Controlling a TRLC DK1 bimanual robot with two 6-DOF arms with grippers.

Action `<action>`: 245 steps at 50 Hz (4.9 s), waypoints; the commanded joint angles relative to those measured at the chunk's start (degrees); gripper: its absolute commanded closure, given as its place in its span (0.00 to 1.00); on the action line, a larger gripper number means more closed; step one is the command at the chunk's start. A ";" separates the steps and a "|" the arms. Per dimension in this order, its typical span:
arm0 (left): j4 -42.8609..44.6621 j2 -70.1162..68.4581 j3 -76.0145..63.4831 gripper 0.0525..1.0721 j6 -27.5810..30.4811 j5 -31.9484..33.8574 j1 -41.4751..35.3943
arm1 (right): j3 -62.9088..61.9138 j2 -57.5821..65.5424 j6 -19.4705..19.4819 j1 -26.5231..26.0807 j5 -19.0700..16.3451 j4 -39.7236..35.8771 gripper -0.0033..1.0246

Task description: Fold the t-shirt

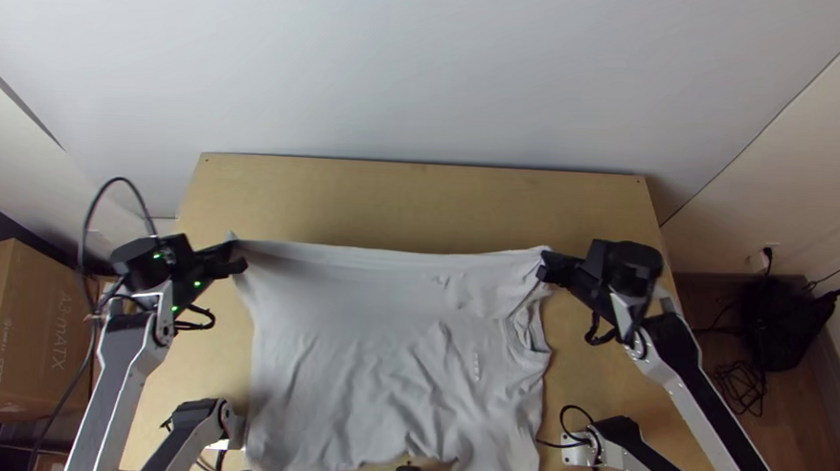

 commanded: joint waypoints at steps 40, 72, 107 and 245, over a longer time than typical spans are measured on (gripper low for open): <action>15.28 47.67 22.77 0.98 7.17 -1.22 -6.12 | 21.35 46.02 -0.30 -11.04 -2.69 14.60 0.97; 1.30 70.34 54.41 0.98 3.92 -2.72 -7.44 | 54.48 69.13 -1.36 -14.73 -2.69 2.47 0.97; -11.18 58.65 46.58 0.98 -1.00 -0.87 -7.79 | 58.26 62.28 -1.27 -12.62 -3.75 -23.29 0.97; -24.80 1.53 13.19 0.04 0.41 1.94 -10.08 | -14.69 7.17 -3.73 -10.25 -9.55 -41.57 0.47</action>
